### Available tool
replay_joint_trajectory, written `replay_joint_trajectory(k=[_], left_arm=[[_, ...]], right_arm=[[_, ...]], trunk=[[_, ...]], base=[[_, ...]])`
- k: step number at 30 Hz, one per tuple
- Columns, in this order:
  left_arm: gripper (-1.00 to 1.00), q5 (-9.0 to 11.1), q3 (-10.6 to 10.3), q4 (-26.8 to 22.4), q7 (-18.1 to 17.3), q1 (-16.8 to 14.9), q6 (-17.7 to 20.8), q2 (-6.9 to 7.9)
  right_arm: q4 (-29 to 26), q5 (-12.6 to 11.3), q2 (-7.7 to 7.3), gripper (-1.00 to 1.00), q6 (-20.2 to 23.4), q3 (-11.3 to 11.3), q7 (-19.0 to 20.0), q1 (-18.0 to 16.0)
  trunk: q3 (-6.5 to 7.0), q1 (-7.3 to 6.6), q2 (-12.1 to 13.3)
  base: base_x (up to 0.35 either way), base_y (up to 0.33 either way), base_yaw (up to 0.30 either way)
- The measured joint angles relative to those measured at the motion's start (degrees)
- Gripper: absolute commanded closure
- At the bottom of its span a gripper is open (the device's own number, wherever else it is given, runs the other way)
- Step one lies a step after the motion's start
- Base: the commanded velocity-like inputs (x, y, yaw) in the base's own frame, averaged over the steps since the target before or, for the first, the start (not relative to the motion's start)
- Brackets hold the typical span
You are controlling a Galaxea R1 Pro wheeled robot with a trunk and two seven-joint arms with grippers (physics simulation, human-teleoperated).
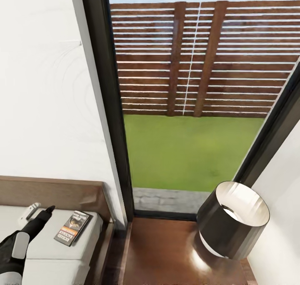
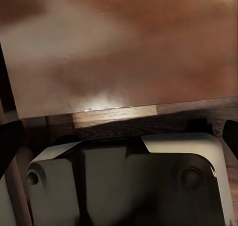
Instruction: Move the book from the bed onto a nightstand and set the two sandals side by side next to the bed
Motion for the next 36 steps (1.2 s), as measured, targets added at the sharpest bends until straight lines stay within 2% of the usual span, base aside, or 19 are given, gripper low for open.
replay_joint_trajectory(k=[4, 8, 16, 19, 24, 36], left_arm=[[-1.0, 0.6, -0.2, 2.8, 0.3, -0.7, -0.9, -0.14], [-1.0, 0.6, -0.7, 3.8, 0.6, -1.3, -1.2, -1.28], [-1.0, 0.6, -4.1, 4.2, 0.9, -4.6, -1.2, -1.81], [-1.0, 0.6, -5.0, 4.2, 2.7, -5.5, -1.2, -1.7], [-1.0, 0.5, -5.3, 3.7, 7.0, -7.2, -1.1, -1.37], [-1.0, 0.6, -5.3, 4.3, 7.2, -8.0, -1.1, -0.79]], right_arm=[[0.0, 0.0, -0.02, -1.0, 0.0, 0.0, 0.0, 0.0], [0.0, 0.0, -0.03, -1.0, 0.0, 0.0, 0.0, 0.0], [0.0, 0.0, -0.06, -1.0, 0.0, 0.0, 0.0, 0.0], [0.0, 0.0, -0.08, -1.0, 0.0, 0.0, 0.0, 0.0], [0.0, 0.0, -0.08, -1.0, 0.0, 0.0, 0.0, 0.0], [0.0, 0.0, -0.09, -1.0, 0.0, 0.0, 0.0, 0.0]], trunk=[[-0.36, 0.0, 0.0], [-0.72, 0.0, 0.0], [-1.44, 0.0, 0.0], [-1.71, 0.0, 0.0], [-2.16, 0.0, 0.0], [-3.25, 0.0, 0.0]], base=[[0.0, 0.0, 0.0], [0.0, 0.0, 0.0], [0.0, 0.0, 0.0], [0.0, 0.0, 0.0], [0.0, 0.0, 0.0], [0.0, 0.0, 0.0]])
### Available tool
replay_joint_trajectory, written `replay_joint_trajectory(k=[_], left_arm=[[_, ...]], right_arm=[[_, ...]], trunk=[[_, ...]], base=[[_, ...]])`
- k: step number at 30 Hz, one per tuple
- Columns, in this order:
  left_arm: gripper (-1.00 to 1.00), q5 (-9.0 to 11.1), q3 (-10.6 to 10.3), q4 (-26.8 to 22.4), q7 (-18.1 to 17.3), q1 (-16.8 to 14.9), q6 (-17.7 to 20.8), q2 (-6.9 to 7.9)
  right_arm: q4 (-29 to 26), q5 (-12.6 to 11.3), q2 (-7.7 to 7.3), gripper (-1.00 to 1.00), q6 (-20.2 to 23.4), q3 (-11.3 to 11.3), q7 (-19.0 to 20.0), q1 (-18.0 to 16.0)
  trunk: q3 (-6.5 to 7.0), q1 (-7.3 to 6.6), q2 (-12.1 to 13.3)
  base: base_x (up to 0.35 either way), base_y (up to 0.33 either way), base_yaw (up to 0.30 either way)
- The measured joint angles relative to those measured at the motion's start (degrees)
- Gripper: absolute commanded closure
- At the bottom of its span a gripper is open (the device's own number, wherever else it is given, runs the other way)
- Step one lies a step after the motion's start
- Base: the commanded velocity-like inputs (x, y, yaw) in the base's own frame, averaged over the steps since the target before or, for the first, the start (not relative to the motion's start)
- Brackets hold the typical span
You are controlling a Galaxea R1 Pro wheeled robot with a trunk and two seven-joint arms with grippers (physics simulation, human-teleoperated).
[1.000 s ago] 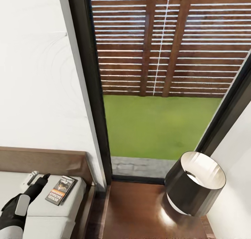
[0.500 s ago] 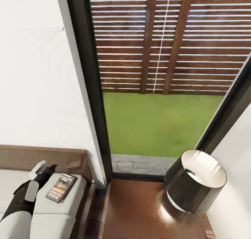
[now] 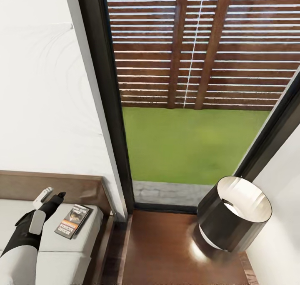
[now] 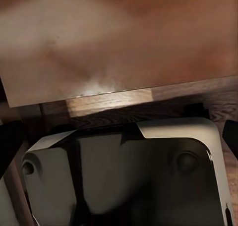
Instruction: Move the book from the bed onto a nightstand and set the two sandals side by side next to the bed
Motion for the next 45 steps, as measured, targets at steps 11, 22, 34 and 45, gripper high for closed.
replay_joint_trajectory(k=[11, 22, 34, 45], left_arm=[[-1.0, -0.5, -1.8, 3.8, 0.2, 0.0, -0.3, 0.25], [-1.0, -0.4, -1.9, 3.6, 0.2, 0.0, -0.2, 0.31], [-1.0, -0.3, -1.9, 3.0, 0.1, 0.0, -0.2, 0.3], [-1.0, -0.3, -1.9, 3.0, 0.1, 0.0, -0.1, 0.3]], right_arm=[[0.0, 0.0, 0.0, -1.0, 0.0, 0.0, 0.0, 0.0], [0.0, 0.0, 0.0, -1.0, 0.0, 0.0, 0.0, 0.0], [0.0, 0.0, 0.0, -1.0, 0.0, 0.0, 0.0, 0.0], [-0.1, 0.0, 0.0, -1.0, 0.0, 0.0, 0.0, 0.0]], trunk=[[-0.99, 0.0, 0.0], [-1.98, 0.0, 0.0], [-3.07, 0.0, 0.0], [-4.06, 0.0, 0.0]], base=[[0.0, 0.0, 0.0], [0.0, 0.0, 0.0], [0.0, 0.0, 0.0], [0.0, 0.0, 0.0]])
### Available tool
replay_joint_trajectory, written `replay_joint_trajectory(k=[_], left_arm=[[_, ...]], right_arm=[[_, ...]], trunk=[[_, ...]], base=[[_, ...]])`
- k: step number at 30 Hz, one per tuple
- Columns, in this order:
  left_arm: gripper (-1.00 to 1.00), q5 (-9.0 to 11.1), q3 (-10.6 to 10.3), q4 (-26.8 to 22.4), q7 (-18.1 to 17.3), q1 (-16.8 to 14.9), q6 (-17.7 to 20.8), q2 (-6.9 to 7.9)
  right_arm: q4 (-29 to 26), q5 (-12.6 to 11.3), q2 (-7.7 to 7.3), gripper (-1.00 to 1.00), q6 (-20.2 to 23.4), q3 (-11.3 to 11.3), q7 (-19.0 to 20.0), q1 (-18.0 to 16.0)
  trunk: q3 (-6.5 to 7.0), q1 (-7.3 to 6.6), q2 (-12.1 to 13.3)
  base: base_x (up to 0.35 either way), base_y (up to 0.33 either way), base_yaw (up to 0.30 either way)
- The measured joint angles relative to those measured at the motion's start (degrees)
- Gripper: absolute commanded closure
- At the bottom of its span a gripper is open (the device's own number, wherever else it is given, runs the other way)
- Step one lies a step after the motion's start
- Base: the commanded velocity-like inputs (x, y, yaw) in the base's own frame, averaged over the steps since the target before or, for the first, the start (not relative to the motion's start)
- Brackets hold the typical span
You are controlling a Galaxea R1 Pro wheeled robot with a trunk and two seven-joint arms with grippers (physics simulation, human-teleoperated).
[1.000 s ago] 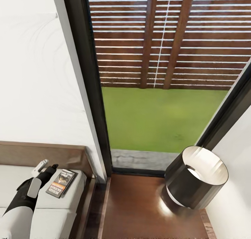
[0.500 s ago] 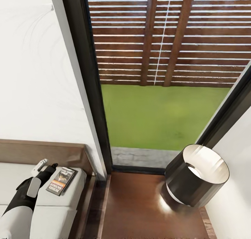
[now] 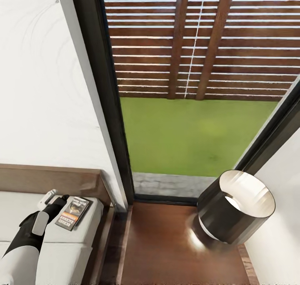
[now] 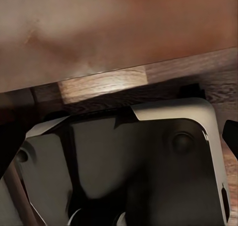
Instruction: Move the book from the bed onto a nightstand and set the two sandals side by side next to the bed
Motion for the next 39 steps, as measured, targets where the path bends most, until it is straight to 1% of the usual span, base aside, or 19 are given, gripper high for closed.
replay_joint_trajectory(k=[39], left_arm=[[-1.0, 0.0, 0.0, 0.0, 0.0, 0.0, 0.0, 0.0]], right_arm=[[0.0, 0.0, 0.0, -1.0, 0.0, 0.0, -0.1, 0.0]], trunk=[[-3.52, 0.0, 0.0]], base=[[0.0, 0.0, 0.0]])
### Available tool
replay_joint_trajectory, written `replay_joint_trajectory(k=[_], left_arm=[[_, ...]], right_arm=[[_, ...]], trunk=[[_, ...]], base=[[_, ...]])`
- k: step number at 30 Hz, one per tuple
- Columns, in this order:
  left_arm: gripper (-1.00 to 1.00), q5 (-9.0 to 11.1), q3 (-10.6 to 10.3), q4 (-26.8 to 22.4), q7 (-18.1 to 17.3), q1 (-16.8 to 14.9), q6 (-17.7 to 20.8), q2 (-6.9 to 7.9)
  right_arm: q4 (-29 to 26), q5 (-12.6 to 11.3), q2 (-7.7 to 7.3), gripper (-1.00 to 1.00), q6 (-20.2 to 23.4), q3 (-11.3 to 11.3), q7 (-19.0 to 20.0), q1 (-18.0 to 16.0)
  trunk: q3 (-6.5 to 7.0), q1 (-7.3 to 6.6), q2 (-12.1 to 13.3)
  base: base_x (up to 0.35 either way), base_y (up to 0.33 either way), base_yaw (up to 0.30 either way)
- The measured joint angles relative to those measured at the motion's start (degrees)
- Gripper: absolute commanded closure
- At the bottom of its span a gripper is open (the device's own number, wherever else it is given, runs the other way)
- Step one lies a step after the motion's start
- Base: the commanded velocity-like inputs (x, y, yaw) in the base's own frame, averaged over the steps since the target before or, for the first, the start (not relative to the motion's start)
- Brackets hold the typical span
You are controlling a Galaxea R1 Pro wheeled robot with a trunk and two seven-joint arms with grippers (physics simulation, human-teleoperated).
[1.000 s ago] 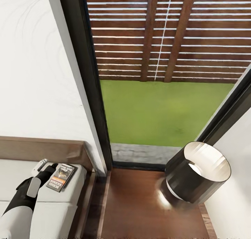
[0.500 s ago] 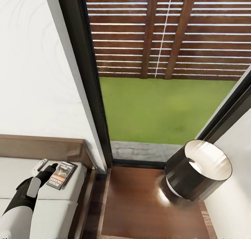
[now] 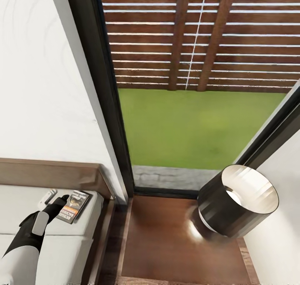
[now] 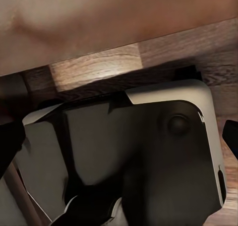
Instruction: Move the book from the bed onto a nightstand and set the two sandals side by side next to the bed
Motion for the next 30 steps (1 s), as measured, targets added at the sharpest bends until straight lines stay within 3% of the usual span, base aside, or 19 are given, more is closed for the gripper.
replay_joint_trajectory(k=[30], left_arm=[[-1.0, 0.1, 0.0, 0.0, 0.0, 0.0, 0.0, -0.01]], right_arm=[[-0.1, 0.0, -0.04, -1.0, 0.0, 0.0, -0.2, 0.0]], trunk=[[-2.7, 0.0, 0.0]], base=[[0.0, 0.0, 0.0]])
